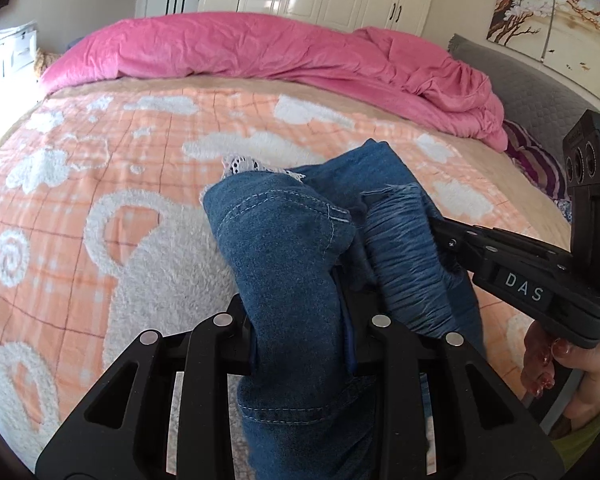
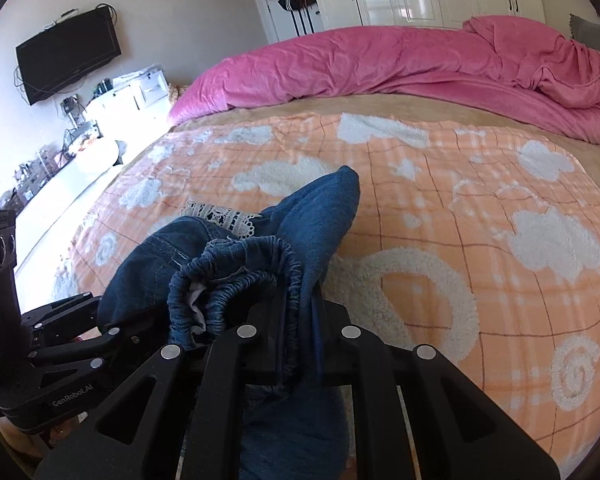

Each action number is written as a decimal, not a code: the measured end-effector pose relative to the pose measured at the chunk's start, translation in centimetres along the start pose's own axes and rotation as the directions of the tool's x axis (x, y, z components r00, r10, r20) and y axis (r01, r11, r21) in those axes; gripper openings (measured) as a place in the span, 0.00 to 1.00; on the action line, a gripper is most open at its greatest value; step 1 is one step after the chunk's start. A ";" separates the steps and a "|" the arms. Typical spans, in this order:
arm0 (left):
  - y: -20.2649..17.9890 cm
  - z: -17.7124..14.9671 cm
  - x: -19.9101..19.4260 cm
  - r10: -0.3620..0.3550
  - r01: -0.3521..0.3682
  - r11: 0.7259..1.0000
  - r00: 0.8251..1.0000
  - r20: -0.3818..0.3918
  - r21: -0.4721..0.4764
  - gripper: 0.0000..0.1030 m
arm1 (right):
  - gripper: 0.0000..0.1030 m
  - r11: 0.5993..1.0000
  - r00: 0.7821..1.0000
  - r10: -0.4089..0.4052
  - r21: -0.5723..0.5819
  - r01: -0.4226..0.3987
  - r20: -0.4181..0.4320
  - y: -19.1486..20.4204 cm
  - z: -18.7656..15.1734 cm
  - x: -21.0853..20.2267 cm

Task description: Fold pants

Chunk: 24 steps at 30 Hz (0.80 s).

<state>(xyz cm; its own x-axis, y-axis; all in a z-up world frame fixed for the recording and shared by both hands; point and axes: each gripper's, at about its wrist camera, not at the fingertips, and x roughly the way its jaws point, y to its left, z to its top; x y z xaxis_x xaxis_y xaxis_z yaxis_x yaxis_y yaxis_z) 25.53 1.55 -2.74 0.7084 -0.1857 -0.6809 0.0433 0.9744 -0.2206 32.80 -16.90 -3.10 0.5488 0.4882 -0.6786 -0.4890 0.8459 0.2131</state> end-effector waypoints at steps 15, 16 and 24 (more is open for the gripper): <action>2.2 -1.9 1.1 0.033 -0.035 0.998 0.998 -0.051 -0.049 0.44 | 0.42 0.990 0.991 -0.087 0.101 0.097 -0.098 -3.6 -2.7 1.5; 2.3 -2.0 1.0 0.033 -0.035 0.998 0.998 -0.050 -0.052 0.46 | 0.43 0.990 0.991 -0.090 0.102 0.100 -0.097 -3.6 -2.7 1.4; 2.8 -2.4 -0.4 0.044 -0.046 0.997 0.998 -0.039 -0.065 0.54 | 0.51 0.986 0.987 -0.136 0.084 0.143 -0.088 -3.3 -3.5 -0.3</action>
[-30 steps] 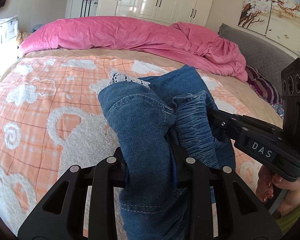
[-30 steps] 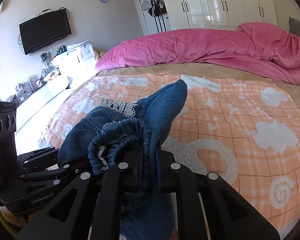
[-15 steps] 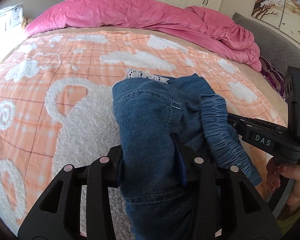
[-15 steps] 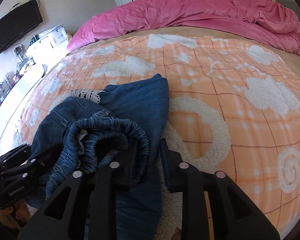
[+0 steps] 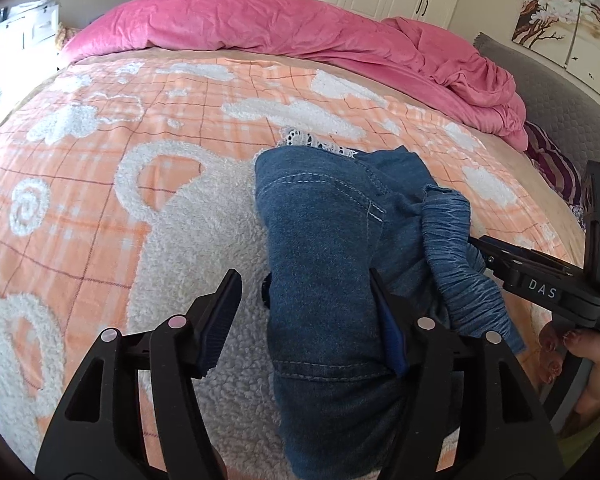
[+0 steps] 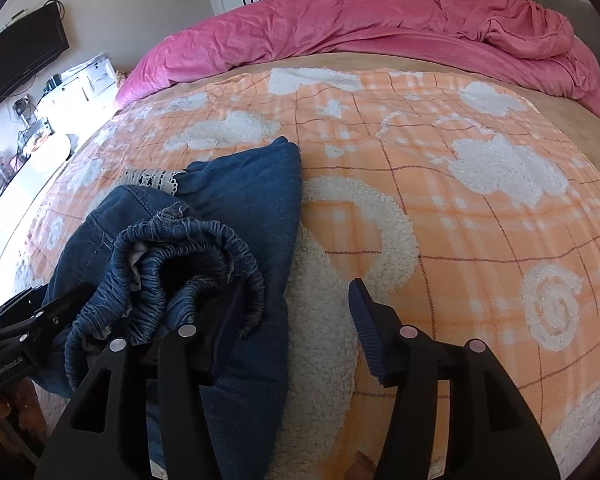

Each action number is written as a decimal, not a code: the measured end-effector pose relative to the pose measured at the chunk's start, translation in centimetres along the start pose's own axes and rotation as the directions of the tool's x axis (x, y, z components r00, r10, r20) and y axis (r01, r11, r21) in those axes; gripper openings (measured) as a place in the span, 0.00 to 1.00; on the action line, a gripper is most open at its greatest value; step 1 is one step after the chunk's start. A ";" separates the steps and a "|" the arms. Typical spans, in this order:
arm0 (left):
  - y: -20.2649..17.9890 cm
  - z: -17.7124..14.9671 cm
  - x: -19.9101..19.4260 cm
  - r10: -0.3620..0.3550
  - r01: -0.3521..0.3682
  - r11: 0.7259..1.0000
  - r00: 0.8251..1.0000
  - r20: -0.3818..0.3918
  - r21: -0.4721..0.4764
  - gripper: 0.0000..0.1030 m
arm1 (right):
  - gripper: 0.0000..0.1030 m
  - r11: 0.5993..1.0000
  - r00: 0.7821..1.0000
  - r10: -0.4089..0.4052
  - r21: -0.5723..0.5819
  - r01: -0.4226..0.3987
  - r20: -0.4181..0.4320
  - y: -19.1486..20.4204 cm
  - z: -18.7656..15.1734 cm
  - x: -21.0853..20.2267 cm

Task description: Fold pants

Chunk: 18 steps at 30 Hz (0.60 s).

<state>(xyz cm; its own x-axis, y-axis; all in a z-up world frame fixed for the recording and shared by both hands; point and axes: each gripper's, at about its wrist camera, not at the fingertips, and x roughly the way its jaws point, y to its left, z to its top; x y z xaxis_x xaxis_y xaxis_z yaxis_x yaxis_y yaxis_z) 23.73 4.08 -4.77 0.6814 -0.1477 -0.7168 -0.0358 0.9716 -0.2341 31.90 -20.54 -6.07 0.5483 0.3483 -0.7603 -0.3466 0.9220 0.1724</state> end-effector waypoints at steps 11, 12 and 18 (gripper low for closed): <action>1.1 -1.2 -2.6 0.005 -0.004 0.999 1.000 0.031 -0.043 0.65 | 0.56 1.000 0.999 -0.018 0.009 0.018 0.029 -0.3 -1.8 -2.5; 1.2 -1.3 -3.0 0.006 -0.004 0.999 0.999 0.037 -0.047 0.66 | 0.57 1.000 0.999 -0.019 0.011 0.019 0.039 -0.2 -1.9 -2.9; 1.0 -2.3 -6.7 0.018 -0.013 0.999 0.995 0.099 -0.046 0.73 | 0.73 1.000 0.994 -0.001 0.001 0.001 0.110 0.7 -3.0 -6.2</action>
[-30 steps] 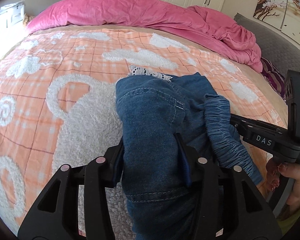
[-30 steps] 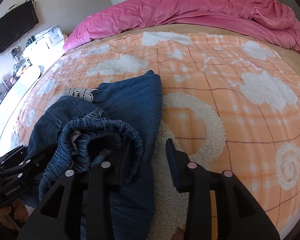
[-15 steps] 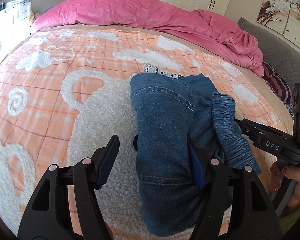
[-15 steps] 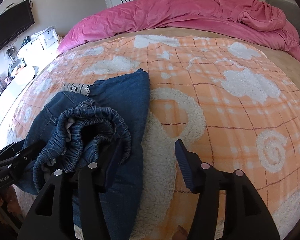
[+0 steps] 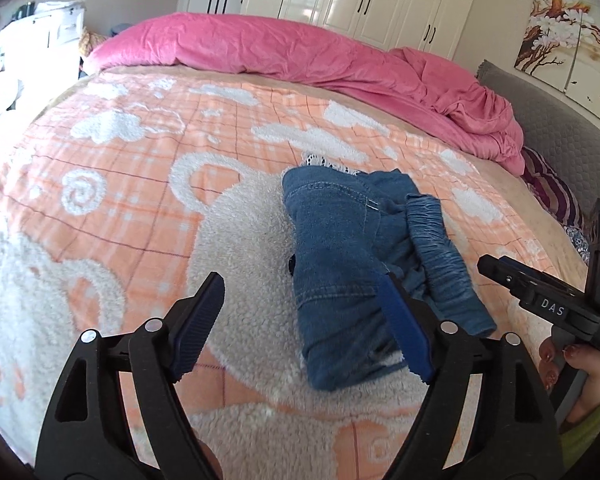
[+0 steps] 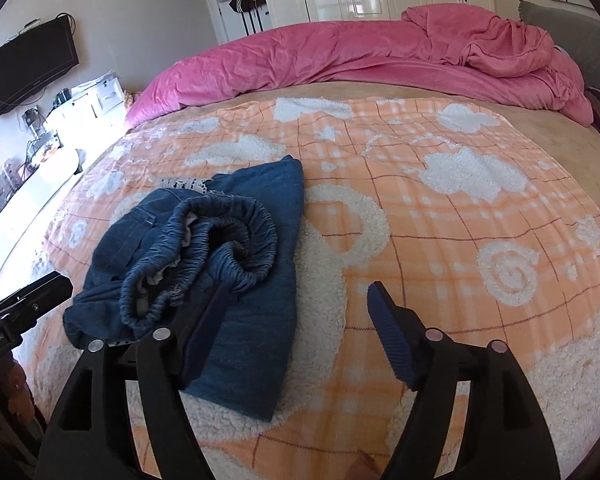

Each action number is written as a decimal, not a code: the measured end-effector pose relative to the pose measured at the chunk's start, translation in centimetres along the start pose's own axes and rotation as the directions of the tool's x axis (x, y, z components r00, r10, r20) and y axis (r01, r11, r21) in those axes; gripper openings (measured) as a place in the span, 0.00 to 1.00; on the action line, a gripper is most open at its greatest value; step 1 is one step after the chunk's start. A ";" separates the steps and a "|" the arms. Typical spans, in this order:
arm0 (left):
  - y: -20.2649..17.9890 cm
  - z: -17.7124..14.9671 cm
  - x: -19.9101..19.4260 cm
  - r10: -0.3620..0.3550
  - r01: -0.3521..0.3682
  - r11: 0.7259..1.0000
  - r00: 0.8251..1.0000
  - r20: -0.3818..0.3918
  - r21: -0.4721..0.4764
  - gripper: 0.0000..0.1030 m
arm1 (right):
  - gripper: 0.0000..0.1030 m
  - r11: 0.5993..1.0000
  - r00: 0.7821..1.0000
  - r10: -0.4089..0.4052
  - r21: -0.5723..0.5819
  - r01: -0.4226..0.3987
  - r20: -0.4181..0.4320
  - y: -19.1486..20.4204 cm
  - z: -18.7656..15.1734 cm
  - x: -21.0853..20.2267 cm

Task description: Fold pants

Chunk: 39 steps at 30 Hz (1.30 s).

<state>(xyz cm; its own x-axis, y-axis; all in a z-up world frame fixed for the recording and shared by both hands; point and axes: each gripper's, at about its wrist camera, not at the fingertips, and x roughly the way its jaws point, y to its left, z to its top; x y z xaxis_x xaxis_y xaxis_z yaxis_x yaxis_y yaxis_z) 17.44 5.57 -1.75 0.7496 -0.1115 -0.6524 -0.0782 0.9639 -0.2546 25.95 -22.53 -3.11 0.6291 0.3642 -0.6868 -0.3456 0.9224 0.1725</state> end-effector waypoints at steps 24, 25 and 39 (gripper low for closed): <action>-1.5 -6.8 -9.5 0.021 -0.023 0.999 0.997 0.068 0.024 0.91 | 0.95 0.997 0.972 0.055 -0.067 -0.041 0.228 3.3 -6.2 -12.8; -1.5 -7.3 -9.6 0.022 -0.024 0.999 0.998 0.067 0.024 0.91 | 0.95 0.997 0.972 0.056 -0.067 -0.041 0.227 3.4 -6.5 -13.1; -2.1 -10.1 -9.2 0.044 -0.046 0.999 0.998 0.038 0.028 0.91 | 0.95 0.997 0.985 0.016 -0.078 -0.003 0.174 4.5 -10.7 -12.9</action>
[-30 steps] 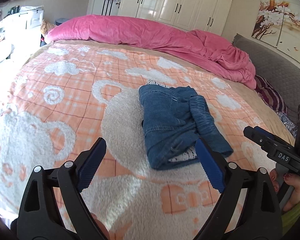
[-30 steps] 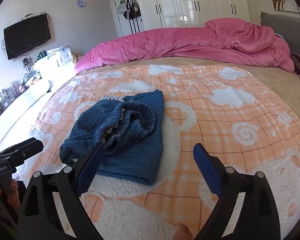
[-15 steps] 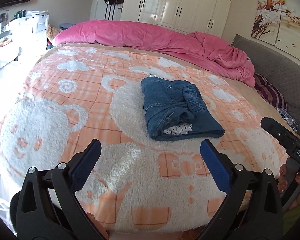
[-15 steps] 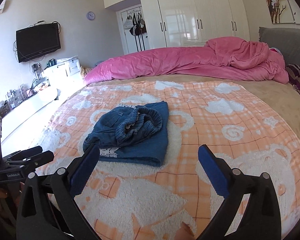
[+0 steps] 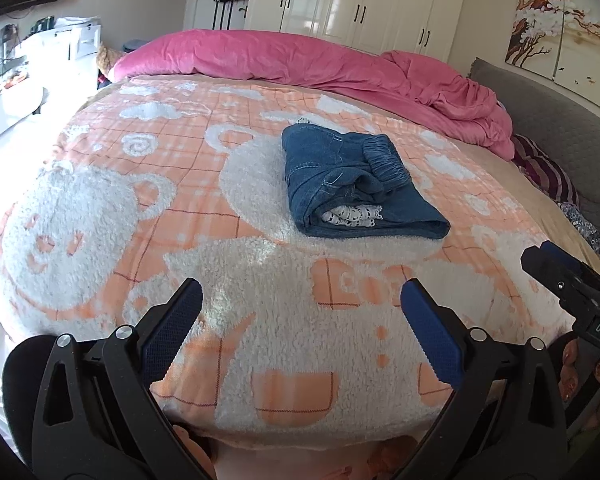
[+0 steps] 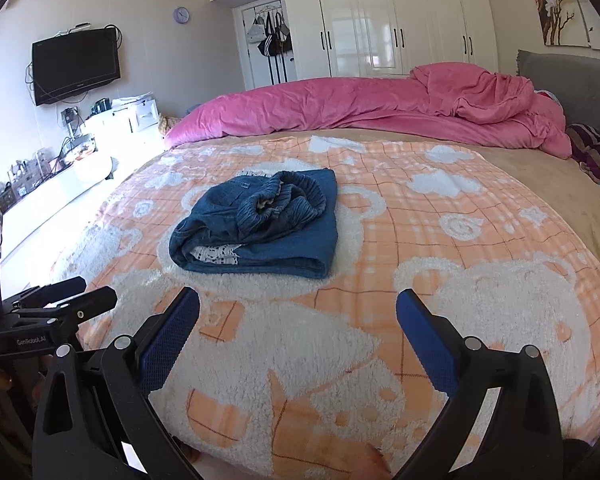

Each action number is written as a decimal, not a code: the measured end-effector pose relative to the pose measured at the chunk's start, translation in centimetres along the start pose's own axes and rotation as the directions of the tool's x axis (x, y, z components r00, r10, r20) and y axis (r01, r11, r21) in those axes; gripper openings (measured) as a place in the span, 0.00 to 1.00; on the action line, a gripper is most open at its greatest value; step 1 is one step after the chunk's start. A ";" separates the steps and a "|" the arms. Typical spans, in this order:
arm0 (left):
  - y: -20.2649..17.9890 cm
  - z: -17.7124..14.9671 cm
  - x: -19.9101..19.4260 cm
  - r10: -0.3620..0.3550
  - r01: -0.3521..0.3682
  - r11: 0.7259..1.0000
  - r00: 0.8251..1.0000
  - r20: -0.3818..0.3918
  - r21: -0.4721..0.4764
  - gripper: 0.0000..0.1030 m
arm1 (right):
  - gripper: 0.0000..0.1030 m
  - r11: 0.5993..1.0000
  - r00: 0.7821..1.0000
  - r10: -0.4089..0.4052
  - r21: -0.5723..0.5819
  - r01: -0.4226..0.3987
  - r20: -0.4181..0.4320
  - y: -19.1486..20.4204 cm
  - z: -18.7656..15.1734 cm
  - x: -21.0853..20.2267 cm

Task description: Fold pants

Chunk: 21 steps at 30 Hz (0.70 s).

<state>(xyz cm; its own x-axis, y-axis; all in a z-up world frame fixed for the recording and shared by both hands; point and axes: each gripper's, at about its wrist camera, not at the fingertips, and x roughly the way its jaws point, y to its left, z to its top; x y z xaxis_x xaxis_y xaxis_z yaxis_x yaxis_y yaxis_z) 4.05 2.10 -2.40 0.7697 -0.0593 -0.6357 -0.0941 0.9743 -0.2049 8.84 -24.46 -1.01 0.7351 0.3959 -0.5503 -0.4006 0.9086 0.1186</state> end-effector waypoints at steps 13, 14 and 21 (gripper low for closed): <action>-0.4 -0.4 1.3 0.003 -0.003 1.000 1.000 -0.031 0.014 0.91 | 0.96 1.000 0.999 0.003 0.012 -0.003 -0.048 -0.3 -0.9 1.8; -0.5 -0.4 1.4 0.003 -0.003 1.000 0.999 -0.033 0.016 0.91 | 0.96 1.000 0.999 0.002 0.011 -0.001 -0.049 -0.3 -0.9 1.9; -0.4 -0.5 1.7 0.011 -0.011 1.000 0.999 -0.045 0.012 0.91 | 0.95 1.000 0.998 -0.003 0.006 0.003 -0.058 -0.4 -1.1 2.2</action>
<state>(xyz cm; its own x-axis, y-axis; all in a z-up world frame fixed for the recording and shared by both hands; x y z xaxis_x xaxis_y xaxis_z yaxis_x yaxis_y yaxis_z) 5.08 1.47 -3.75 0.7395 -0.0583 -0.6706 -0.0949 0.9773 -0.1896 10.05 -24.11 -3.21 0.7031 0.3850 -0.5979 -0.3952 0.9105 0.1216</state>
